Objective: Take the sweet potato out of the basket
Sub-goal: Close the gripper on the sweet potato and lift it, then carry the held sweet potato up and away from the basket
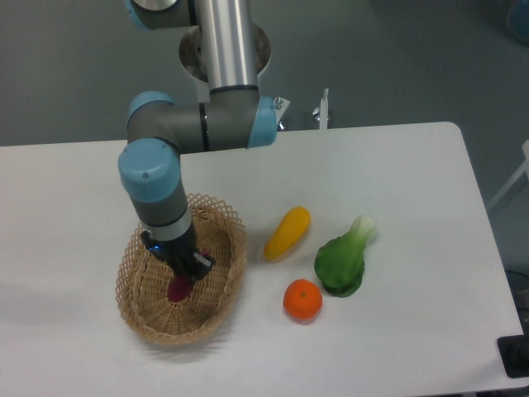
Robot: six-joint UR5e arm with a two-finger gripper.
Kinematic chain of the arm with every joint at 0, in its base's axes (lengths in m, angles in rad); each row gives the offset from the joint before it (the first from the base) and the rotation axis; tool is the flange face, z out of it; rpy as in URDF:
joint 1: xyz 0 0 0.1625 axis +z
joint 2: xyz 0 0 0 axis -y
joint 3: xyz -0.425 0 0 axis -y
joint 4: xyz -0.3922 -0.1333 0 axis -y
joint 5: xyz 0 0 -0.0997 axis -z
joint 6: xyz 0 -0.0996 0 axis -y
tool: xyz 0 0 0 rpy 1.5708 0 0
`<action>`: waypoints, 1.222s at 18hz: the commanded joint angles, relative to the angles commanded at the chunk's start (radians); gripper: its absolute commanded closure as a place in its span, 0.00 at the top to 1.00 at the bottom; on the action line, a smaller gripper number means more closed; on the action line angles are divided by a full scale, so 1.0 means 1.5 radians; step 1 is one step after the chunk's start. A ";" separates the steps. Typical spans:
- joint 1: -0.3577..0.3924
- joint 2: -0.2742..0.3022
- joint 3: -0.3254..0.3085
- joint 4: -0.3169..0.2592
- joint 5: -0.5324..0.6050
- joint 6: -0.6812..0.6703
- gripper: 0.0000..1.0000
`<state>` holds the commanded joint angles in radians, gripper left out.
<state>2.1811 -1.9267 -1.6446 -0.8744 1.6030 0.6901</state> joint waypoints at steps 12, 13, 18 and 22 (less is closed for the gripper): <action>0.226 0.041 0.023 -0.048 -0.005 0.253 0.25; 0.244 0.050 0.023 -0.057 -0.006 0.277 0.25; 0.302 0.069 0.022 -0.097 -0.035 0.364 0.25; 0.320 0.070 0.021 -0.097 -0.045 0.376 0.25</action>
<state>2.6614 -1.8224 -1.6137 -1.0201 1.5355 1.2548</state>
